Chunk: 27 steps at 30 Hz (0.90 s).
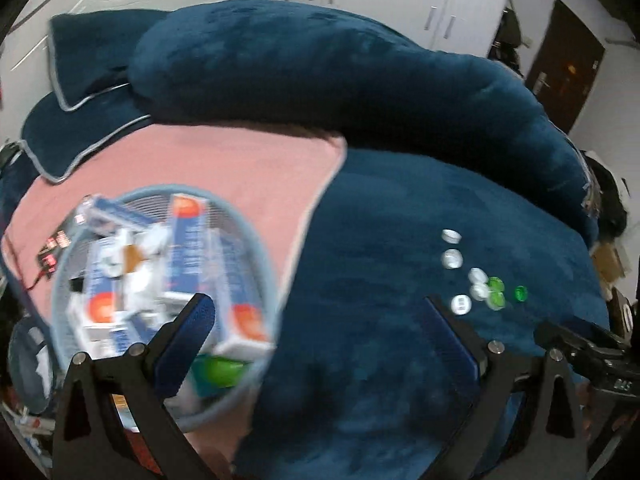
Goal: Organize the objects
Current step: 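Move both tools back over the remaining caps, then grasp a green cap with the right tool while the left tool grasps the white printed cap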
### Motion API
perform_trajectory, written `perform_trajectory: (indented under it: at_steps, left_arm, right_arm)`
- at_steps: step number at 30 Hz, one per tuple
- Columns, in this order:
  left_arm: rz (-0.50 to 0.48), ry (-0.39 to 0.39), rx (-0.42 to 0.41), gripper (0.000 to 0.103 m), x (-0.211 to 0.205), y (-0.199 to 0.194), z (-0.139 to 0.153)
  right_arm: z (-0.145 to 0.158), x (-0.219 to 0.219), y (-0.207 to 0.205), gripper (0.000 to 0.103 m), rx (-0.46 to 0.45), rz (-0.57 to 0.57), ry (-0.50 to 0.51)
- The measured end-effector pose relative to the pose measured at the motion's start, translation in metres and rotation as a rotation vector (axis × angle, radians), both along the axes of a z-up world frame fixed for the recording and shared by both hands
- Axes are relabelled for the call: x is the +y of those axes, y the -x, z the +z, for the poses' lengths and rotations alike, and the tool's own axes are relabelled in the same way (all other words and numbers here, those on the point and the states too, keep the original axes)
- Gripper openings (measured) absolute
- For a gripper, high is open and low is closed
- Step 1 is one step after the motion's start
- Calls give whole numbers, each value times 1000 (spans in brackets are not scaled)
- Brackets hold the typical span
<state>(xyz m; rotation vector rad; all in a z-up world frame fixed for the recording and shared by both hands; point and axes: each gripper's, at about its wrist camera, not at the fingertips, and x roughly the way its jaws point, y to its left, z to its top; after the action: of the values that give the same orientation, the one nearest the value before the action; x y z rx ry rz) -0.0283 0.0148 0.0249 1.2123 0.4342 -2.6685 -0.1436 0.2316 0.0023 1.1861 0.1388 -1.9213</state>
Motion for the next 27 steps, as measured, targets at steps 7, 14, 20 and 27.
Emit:
perform_trajectory:
  at_steps: [7, 14, 20, 27]
  left_arm:
    - [-87, 92, 22, 102, 70, 33, -4]
    - [-171, 102, -29, 102, 117, 85, -40]
    - [-195, 108, -143, 102, 140, 112, -96]
    - [-190, 98, -146, 102, 151, 120, -114]
  right_arm:
    - [-13, 61, 57, 103, 10, -121, -65]
    - [-26, 100, 111, 103, 14, -229, -83]
    - [-68, 121, 153, 103, -36, -343, -137]
    - [-98, 95, 170, 101, 23, -312, -219]
